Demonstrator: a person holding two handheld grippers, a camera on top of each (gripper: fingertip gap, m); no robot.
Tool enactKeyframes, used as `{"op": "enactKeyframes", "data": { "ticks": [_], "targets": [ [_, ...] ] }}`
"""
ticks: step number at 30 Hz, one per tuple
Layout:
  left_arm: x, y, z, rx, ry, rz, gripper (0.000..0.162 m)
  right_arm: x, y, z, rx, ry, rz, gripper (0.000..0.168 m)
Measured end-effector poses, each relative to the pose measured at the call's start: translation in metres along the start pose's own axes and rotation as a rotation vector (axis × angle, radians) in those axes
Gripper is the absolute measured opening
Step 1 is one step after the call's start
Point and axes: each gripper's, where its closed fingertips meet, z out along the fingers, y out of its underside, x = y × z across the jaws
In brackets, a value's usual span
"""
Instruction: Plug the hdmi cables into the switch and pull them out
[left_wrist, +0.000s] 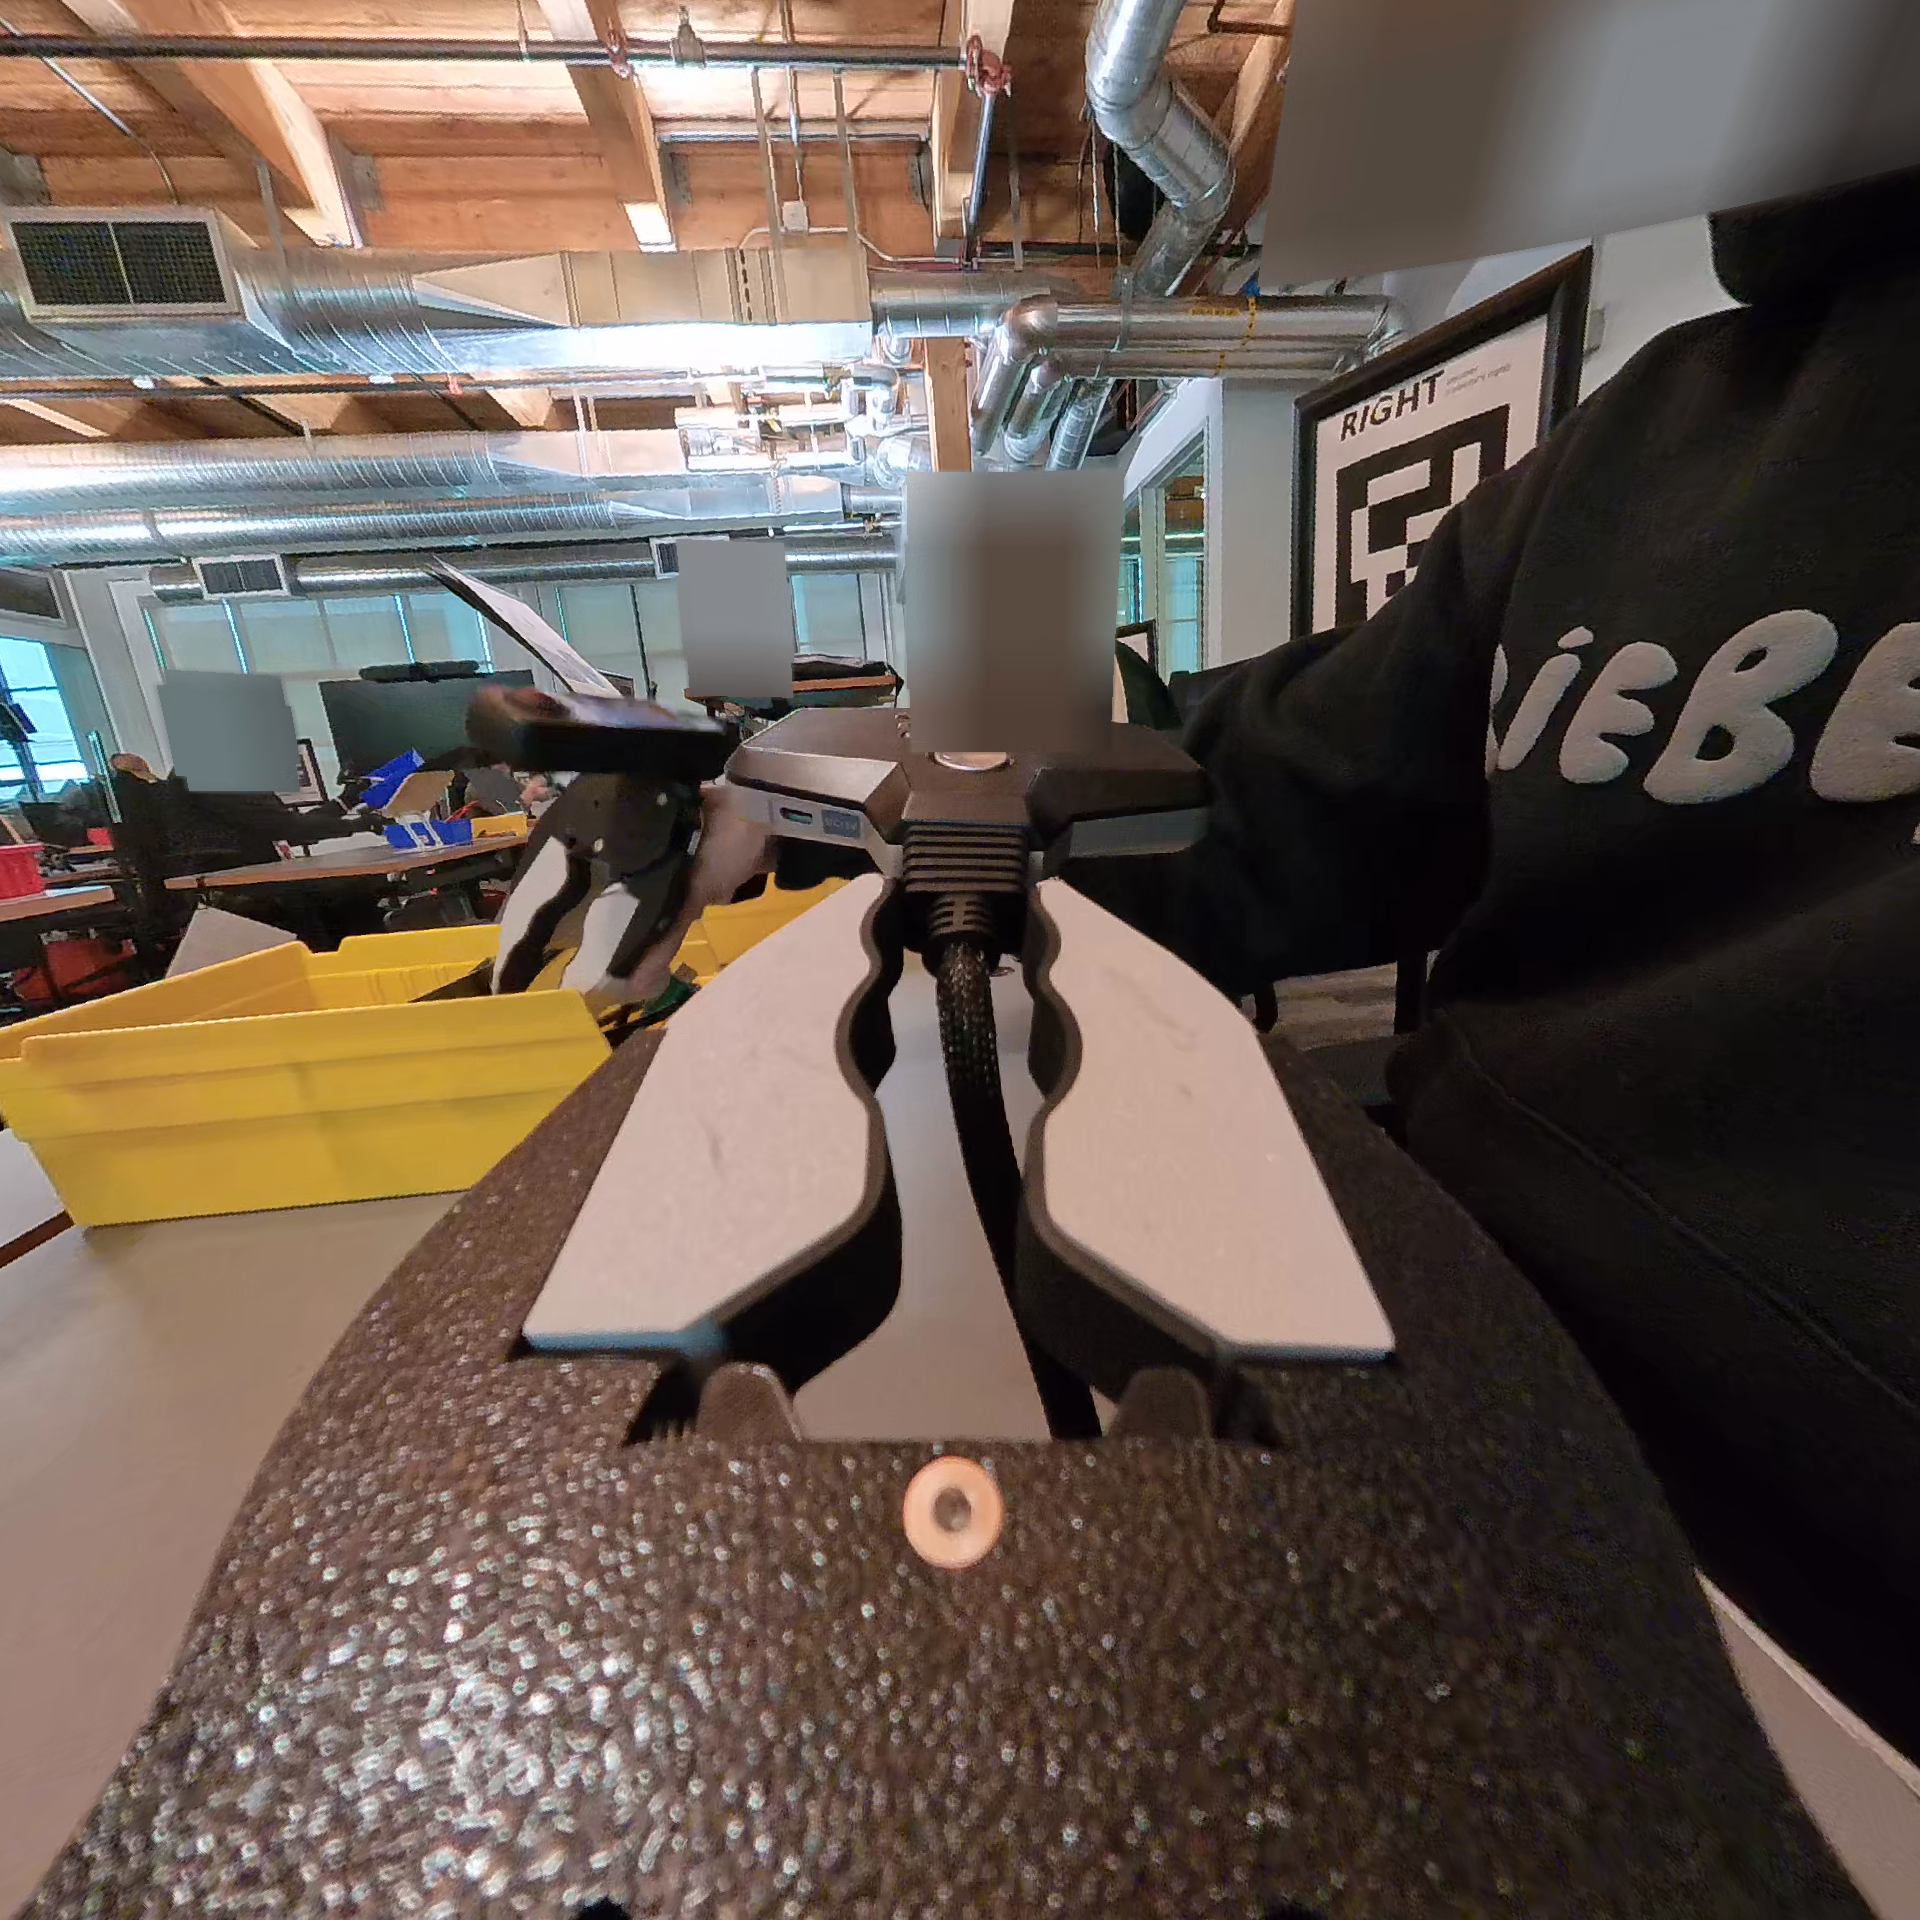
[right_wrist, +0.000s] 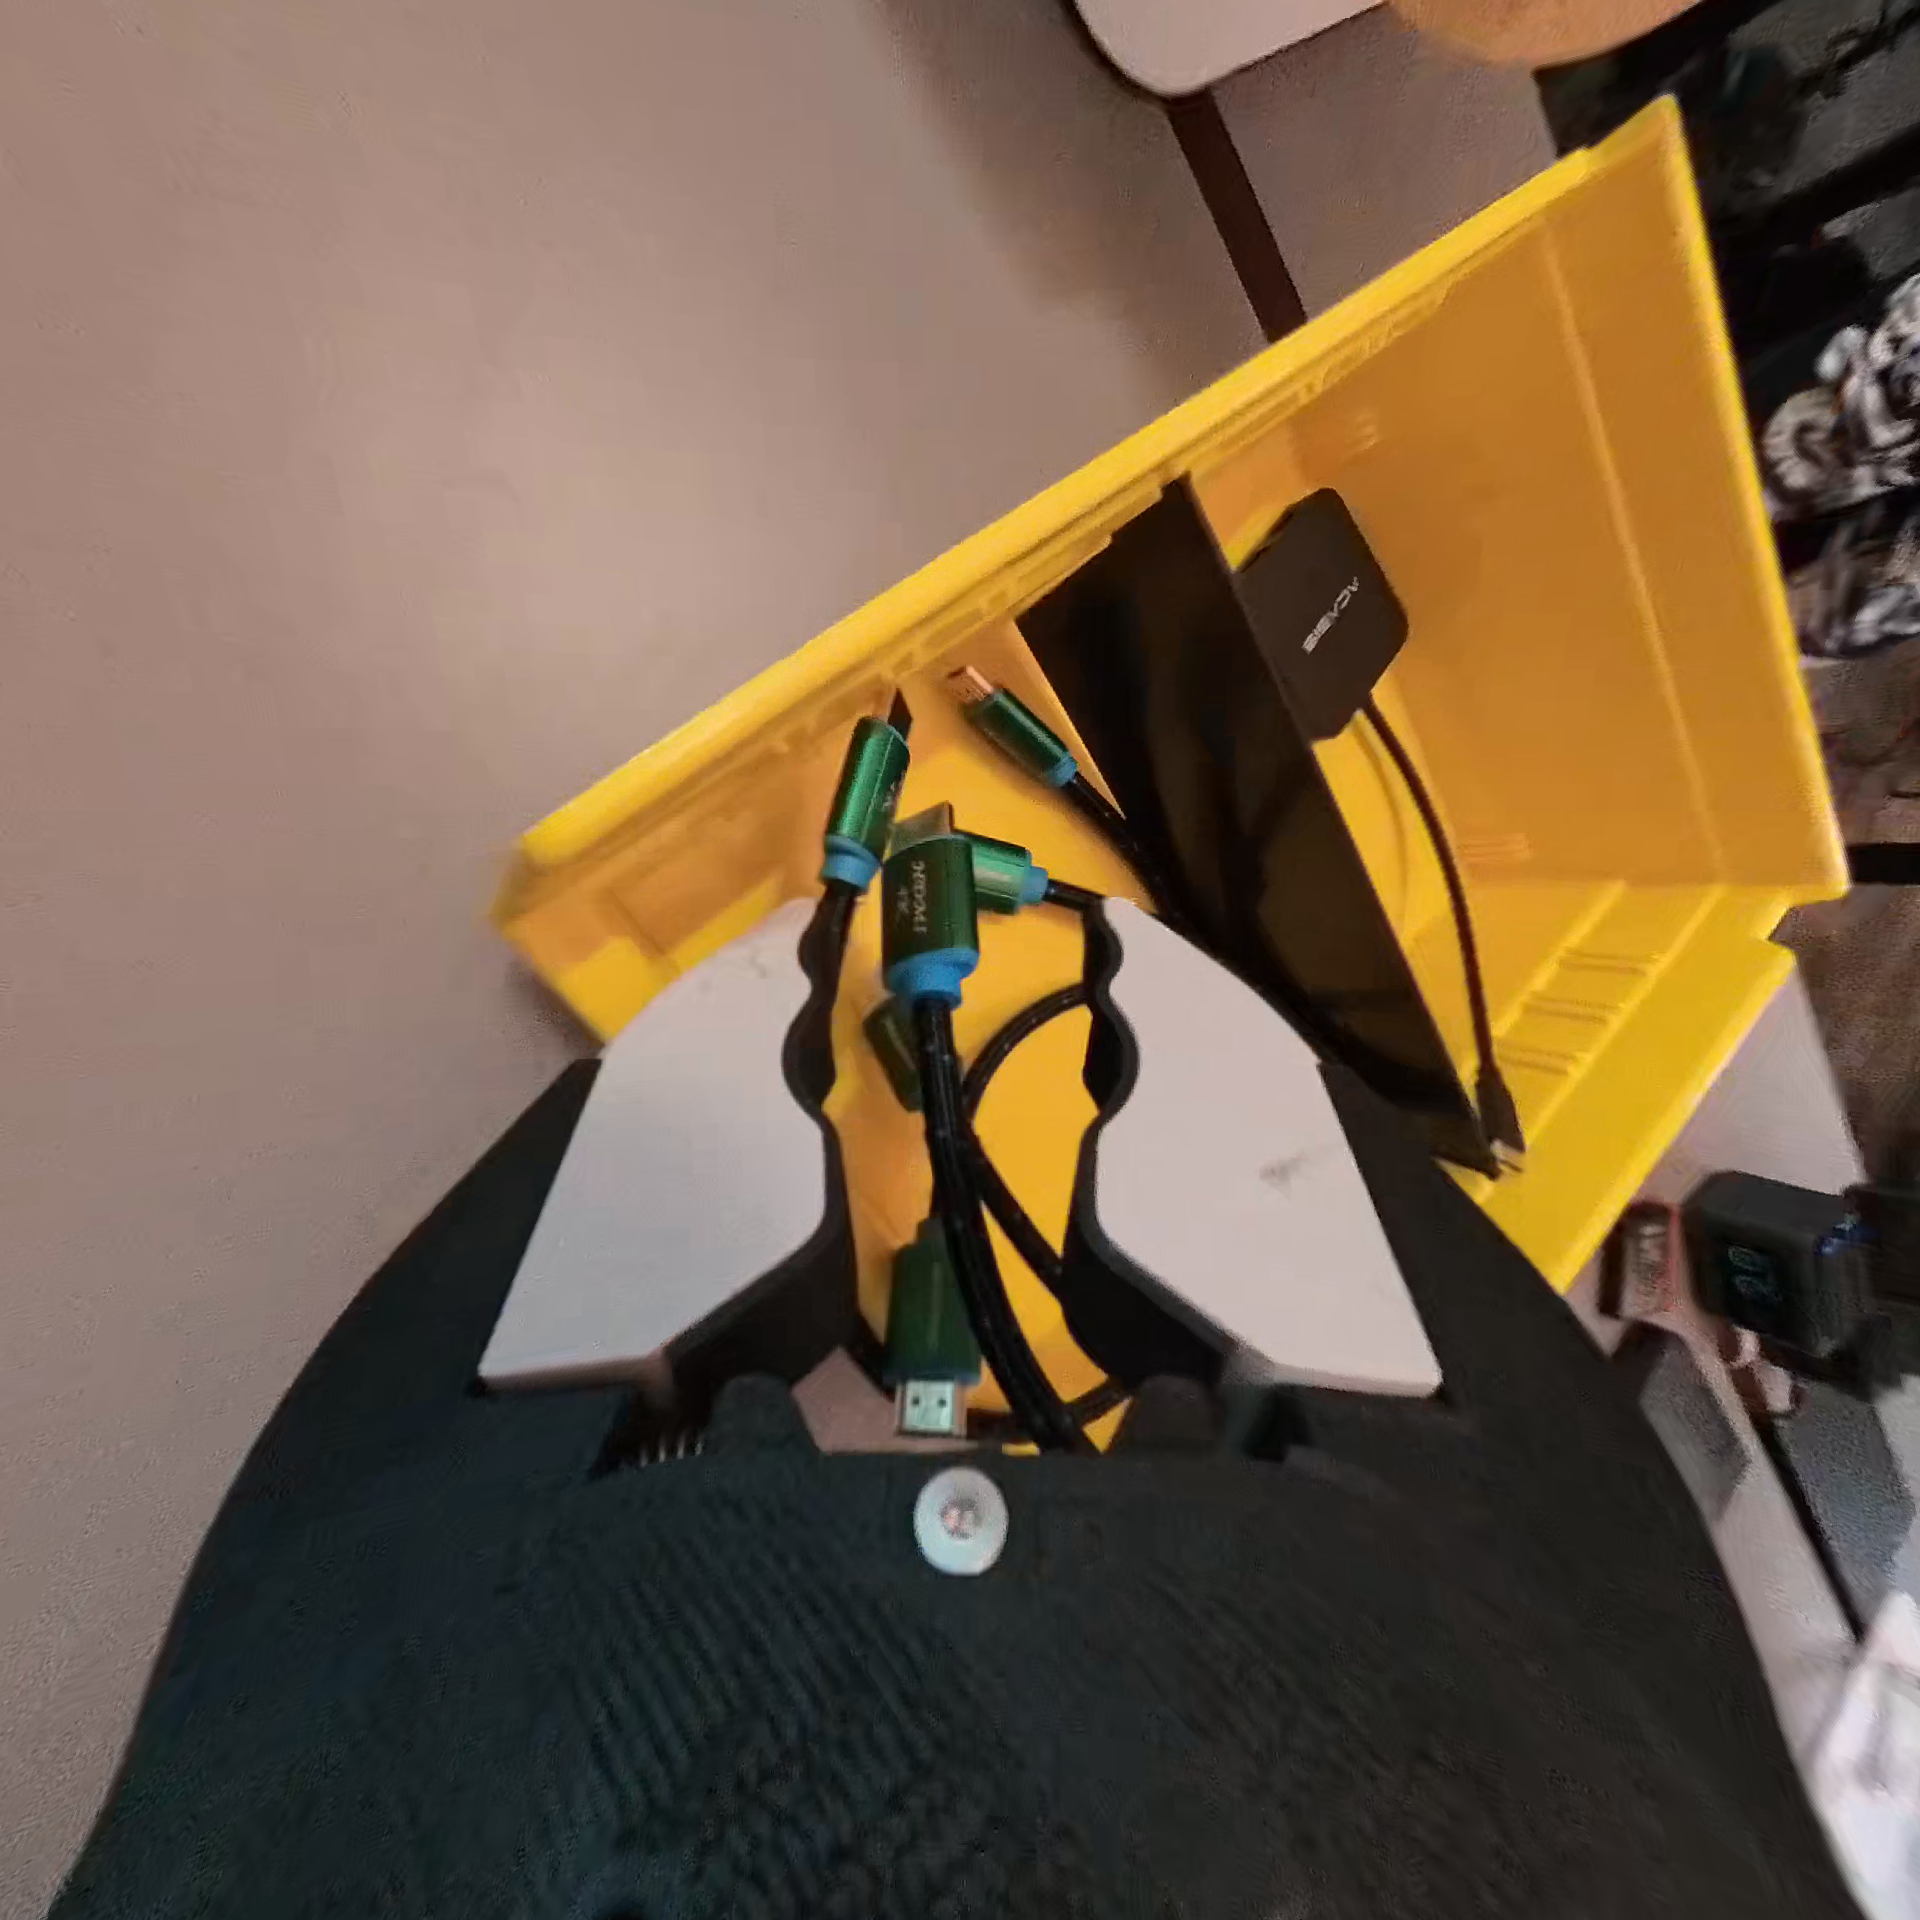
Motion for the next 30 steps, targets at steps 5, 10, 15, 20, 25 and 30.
{"op": "enactKeyframes", "data": {
  "ticks": [5,10,15,20,25,30],
  "targets": [
    [-0.002,-0.003,-0.001,0.015,-0.017,0.003,0.022,0.003,-0.041,-0.061,0.248,-0.173,0.244,0.073],
    [-0.004,-0.004,0.001,0.011,-0.041,0.034,0.021,-0.05,-0.084,-0.12,0.558,-0.487,0.47,0.09],
    [-0.004,-0.001,0.012,-0.032,-0.078,0.13,0.021,-0.185,-0.121,-0.171,0.649,-1.194,0.631,0.073],
    [0.001,0.006,0.031,-0.168,-0.138,0.374,0.021,-0.237,-0.135,-0.2,0.599,-1.484,0.704,0.063],
    [0.003,0.019,0.045,-0.314,-0.168,0.542,0.021,-0.256,-0.13,-0.176,0.5,-1.389,0.63,0.029],
    [-0.003,0.029,0.045,-0.396,-0.195,0.572,0.021,-0.253,-0.125,-0.163,0.55,-1.344,0.579,0.024]
  ]
}}
